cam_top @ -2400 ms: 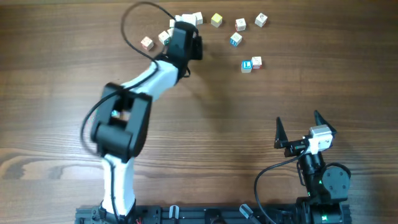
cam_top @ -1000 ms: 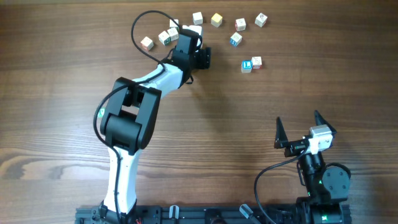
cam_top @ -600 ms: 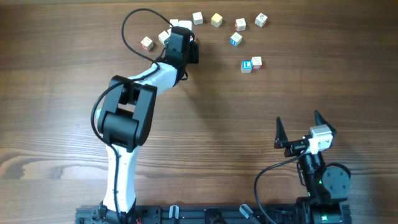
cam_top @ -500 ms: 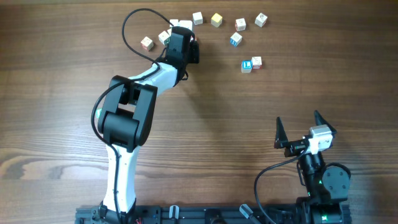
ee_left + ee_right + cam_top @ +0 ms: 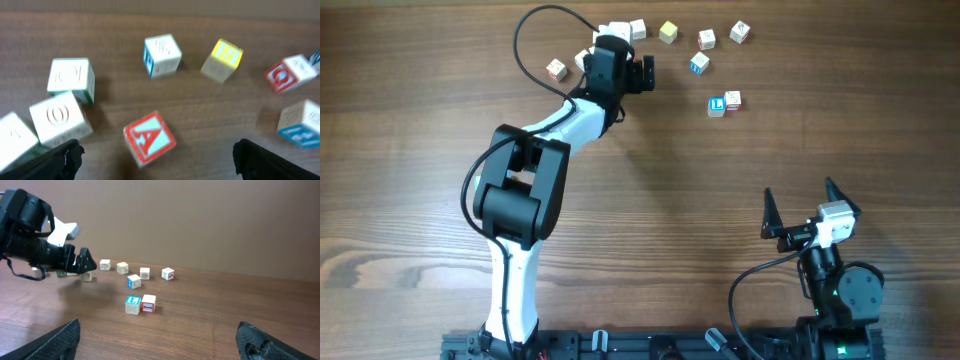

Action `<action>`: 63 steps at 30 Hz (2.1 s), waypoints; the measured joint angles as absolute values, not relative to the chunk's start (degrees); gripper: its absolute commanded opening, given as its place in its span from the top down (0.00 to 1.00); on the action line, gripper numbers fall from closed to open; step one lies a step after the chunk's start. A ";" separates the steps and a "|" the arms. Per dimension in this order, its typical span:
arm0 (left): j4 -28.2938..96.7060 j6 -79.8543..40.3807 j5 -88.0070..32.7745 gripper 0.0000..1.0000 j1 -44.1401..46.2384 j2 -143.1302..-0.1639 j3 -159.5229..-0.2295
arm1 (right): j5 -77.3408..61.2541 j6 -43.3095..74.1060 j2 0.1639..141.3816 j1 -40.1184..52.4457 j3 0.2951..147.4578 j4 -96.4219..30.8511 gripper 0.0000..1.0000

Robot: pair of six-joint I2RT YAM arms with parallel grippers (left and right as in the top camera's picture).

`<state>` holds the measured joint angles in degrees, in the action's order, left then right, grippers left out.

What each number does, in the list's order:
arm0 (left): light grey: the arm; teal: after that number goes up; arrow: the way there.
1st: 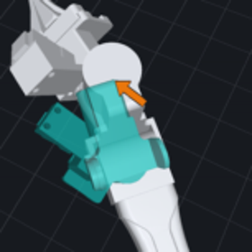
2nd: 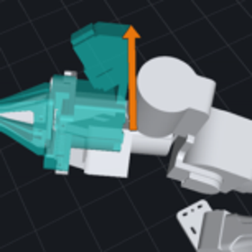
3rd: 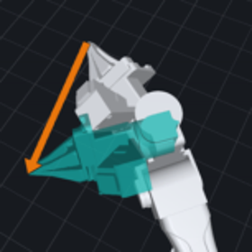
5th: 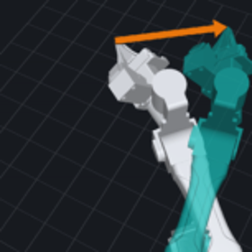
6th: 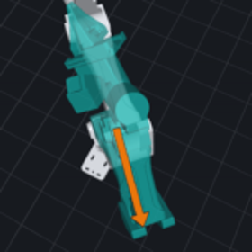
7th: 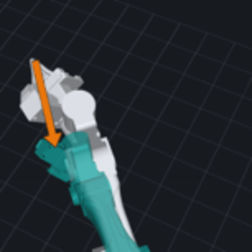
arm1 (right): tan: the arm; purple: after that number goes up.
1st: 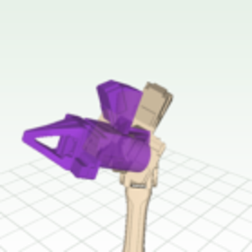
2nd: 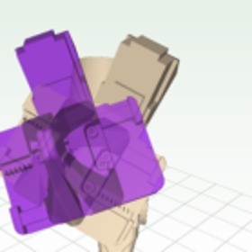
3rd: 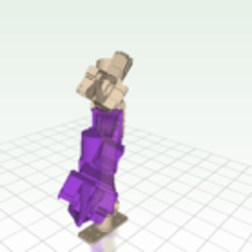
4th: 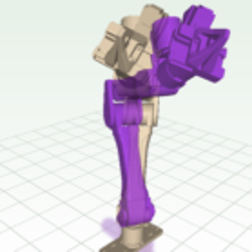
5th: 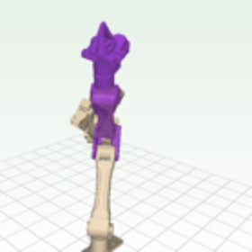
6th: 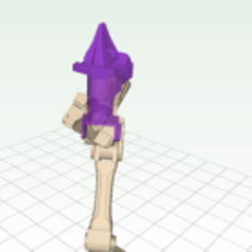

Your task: Form a horizontal line

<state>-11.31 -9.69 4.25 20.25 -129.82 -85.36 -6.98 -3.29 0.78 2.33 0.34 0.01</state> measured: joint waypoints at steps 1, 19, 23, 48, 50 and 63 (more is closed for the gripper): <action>-12.03 -9.69 4.25 0.00 20.25 -129.84 -85.36 | -6.98 -3.31 0.78 2.33 0.34 0.01 0.00; -24.01 -12.51 4.73 0.37 20.36 -138.08 -85.58 | -6.98 -3.29 0.78 2.33 0.34 0.01 0.00; -25.85 -13.10 4.64 0.69 20.29 -138.34 -85.54 | -6.98 -3.31 0.78 2.33 0.34 0.01 0.00; 16.60 -13.87 4.67 0.80 20.29 -105.82 -85.32 | -6.98 -3.29 0.78 2.33 0.34 0.03 0.00; 23.92 -13.87 4.64 0.83 20.29 -100.90 -85.38 | -6.98 -3.29 0.78 2.33 0.34 0.01 0.00; 59.66 -13.87 10.26 0.87 20.29 -89.43 -84.49 | -6.98 -3.31 0.78 2.33 0.34 0.01 0.00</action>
